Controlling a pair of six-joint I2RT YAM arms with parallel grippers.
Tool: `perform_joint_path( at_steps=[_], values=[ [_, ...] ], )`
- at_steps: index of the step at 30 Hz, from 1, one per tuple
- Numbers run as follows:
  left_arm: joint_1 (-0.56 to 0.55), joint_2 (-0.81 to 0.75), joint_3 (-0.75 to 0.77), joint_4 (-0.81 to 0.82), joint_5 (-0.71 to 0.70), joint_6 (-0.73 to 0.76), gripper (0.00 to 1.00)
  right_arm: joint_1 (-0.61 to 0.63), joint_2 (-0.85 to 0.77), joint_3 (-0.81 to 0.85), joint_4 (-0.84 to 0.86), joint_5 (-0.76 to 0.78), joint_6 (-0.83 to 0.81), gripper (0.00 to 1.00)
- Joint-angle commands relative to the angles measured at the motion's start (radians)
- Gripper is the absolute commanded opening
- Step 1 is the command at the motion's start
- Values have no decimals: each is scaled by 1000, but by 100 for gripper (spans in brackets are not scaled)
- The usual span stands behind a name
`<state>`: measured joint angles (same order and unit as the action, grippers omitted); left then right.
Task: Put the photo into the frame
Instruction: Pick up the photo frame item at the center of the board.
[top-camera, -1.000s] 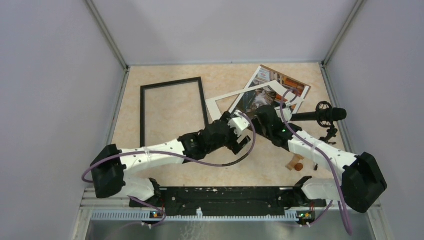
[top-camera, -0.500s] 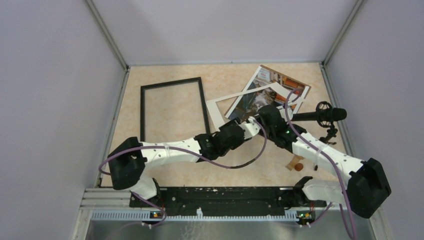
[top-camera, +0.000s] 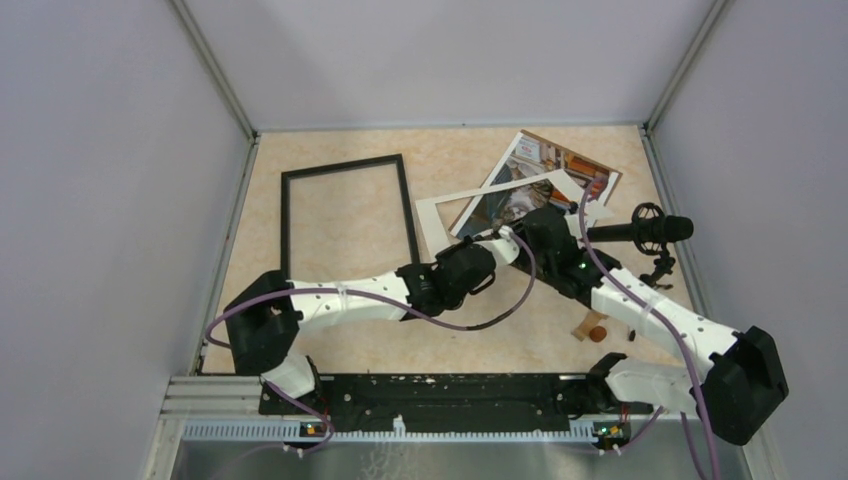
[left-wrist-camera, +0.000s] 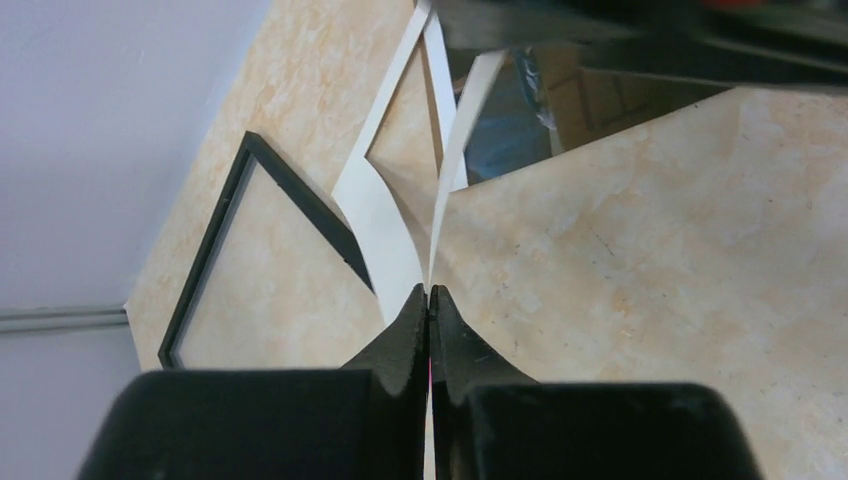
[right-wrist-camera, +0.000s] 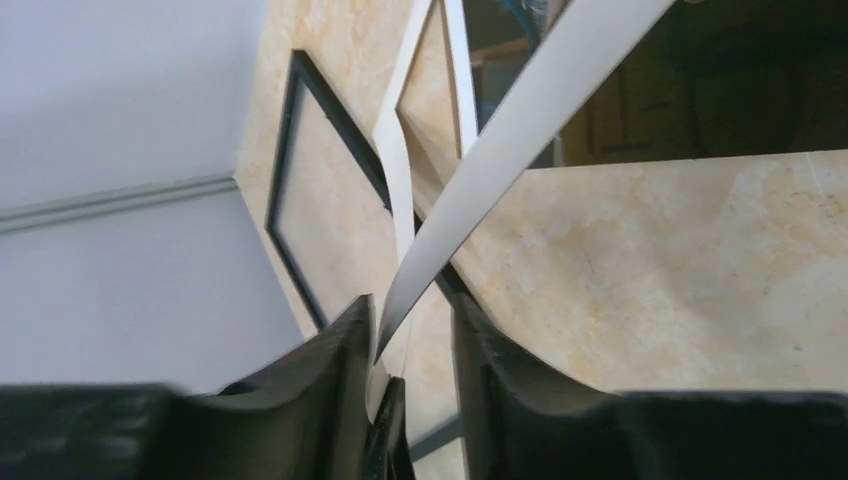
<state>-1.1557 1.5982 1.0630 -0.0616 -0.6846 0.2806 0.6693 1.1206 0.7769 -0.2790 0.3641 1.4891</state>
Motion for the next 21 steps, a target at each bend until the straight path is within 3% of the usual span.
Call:
perform_joint_path(
  at_steps=[1,3,7,11,15,18,21],
  values=[
    [3,-47,77,4,-81,10,0,-12,-53,60,54,1,-73,48],
    [13,-87,92,9,-83,2,0,-39,-58,80,119,-30,-201,69],
    [94,-142,194,-126,13,-119,0,-77,-79,167,230,-85,-494,97],
    [258,-206,300,-265,213,-310,0,-121,-16,397,124,-120,-691,99],
    [541,-296,316,-315,562,-567,0,-219,71,577,124,-313,-709,99],
    [732,-335,299,-339,808,-738,0,-224,148,709,113,-337,-762,99],
    [928,-363,250,-375,998,-894,0,-225,197,736,120,-360,-797,99]
  ],
)
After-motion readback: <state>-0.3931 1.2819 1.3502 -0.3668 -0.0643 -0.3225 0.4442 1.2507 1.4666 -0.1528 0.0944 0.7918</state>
